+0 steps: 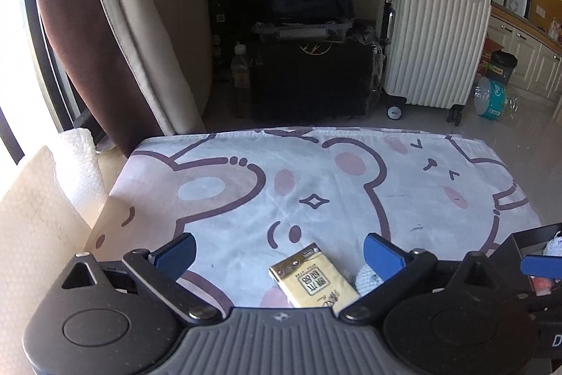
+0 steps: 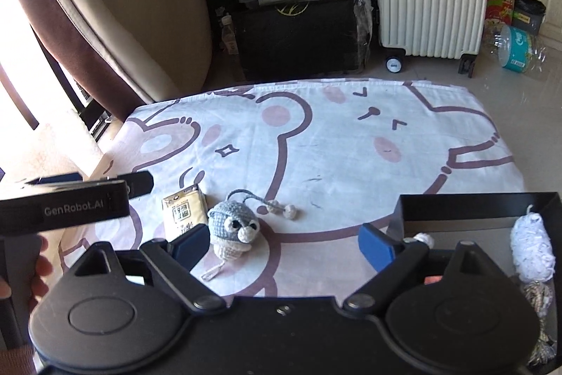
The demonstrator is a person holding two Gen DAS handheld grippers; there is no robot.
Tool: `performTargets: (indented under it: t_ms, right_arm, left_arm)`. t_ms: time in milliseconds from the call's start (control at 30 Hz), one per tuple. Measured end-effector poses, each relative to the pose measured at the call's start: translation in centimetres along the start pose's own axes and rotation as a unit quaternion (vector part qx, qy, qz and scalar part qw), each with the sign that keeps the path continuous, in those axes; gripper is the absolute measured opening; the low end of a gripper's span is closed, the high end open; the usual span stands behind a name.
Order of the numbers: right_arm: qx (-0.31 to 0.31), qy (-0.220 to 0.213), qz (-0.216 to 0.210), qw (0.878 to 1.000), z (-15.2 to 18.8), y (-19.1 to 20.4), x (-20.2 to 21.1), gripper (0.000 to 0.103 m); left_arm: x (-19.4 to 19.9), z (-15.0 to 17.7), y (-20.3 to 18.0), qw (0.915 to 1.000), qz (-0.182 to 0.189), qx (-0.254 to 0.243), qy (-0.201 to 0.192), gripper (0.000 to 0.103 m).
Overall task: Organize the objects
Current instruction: 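Move the left tool toward the yellow tissue pack while the right tool approaches the grey crocheted mouse, then close the left tool on the yellow tissue pack while the right tool grips the grey crocheted mouse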
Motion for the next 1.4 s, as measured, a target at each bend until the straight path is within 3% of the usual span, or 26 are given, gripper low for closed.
performTargets:
  t_ms: [233,433,567,733,900,1000,1200,1400]
  right_arm:
    - [-0.017,0.009,-0.011,1.0,0.0,-0.3,-1.7,0.09]
    - [-0.054,0.018,-0.029,0.998,0.1,-0.7,-3.3,0.09]
    - [-0.099,0.016,-0.04,0.994,0.0,-1.6,-4.3,0.09]
    - [-0.119,0.033,-0.054,0.991,0.3,-1.5,-6.1,0.089]
    - [-0.116,0.044,-0.071,0.99,0.2,-0.5,-7.6,0.087]
    - [-0.12,0.05,-0.074,0.989,0.2,-0.3,-8.6,0.082]
    - [-0.124,0.064,-0.074,0.987,0.4,-0.4,-10.1,0.078]
    - [-0.11,0.074,-0.106,0.986,0.1,0.1,-10.1,0.055]
  left_arm:
    - [-1.4,-1.4,1.6,0.9984,0.011,-0.046,-0.032,0.1]
    - [-2.7,-0.5,1.4,0.9882,0.06,-0.134,-0.045,0.1]
    - [-3.3,0.9,0.3,0.973,0.098,-0.205,-0.041,0.101]
    - [-3.7,2.2,-2.0,0.9539,0.162,-0.251,-0.026,0.101]
    - [-4.3,3.9,-4.5,0.926,0.203,-0.318,-0.003,0.101]
    - [-4.9,4.7,-5.7,0.9115,0.209,-0.354,0.007,0.101]
    - [-6.4,4.9,-6.8,0.8956,0.21,-0.391,0.02,0.1]
    - [-7.5,5.0,-7.5,0.8835,0.222,-0.41,0.044,0.092]
Point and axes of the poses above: each gripper's, at about its wrist camera, not at the fingertips, and x roughly against the way its jaws point, y to its left, z to its underside, the point moved 9 cm from there along -x, roughly the way its jaws point, and after that the axes turned 12 degrees about -z, right-handed, at the moved point
